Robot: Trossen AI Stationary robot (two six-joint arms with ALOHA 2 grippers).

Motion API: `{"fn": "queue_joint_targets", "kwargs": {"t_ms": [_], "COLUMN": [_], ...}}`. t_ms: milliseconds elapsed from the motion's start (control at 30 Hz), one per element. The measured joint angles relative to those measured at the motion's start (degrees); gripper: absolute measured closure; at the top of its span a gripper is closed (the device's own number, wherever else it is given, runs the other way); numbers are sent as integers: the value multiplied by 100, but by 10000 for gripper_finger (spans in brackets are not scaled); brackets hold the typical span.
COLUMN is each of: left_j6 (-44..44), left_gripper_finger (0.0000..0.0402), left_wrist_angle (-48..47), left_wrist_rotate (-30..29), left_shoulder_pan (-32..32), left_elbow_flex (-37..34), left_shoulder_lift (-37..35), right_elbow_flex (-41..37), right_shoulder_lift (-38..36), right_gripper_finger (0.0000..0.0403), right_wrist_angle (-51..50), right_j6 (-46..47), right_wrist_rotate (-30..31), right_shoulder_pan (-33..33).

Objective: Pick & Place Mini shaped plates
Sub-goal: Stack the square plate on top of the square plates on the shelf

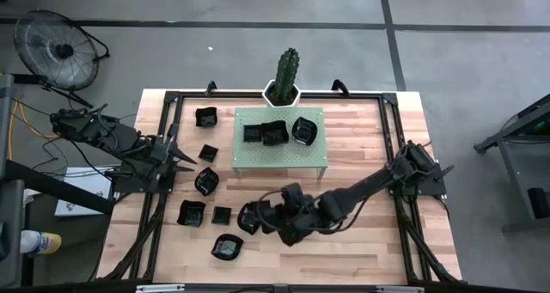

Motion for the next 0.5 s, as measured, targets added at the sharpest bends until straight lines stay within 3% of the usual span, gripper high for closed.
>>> {"fn": "queue_joint_targets", "kwargs": {"t_ms": [200, 500], "left_j6": [-194, -1311], "left_gripper_finger": [317, 317], "left_wrist_angle": [232, 520], "left_wrist_rotate": [-338, -1351], "left_shoulder_pan": [0, 2], "left_elbow_flex": [0, 0], "left_shoulder_lift": [153, 783], "right_elbow_flex": [3, 4], "right_shoulder_lift": [-180, -199], "right_gripper_finger": [403, 403], "right_wrist_angle": [426, 1203], "right_j6": [-1347, -3394], "right_wrist_rotate": [704, 1430], "right_shoulder_pan": [-291, -711]}}
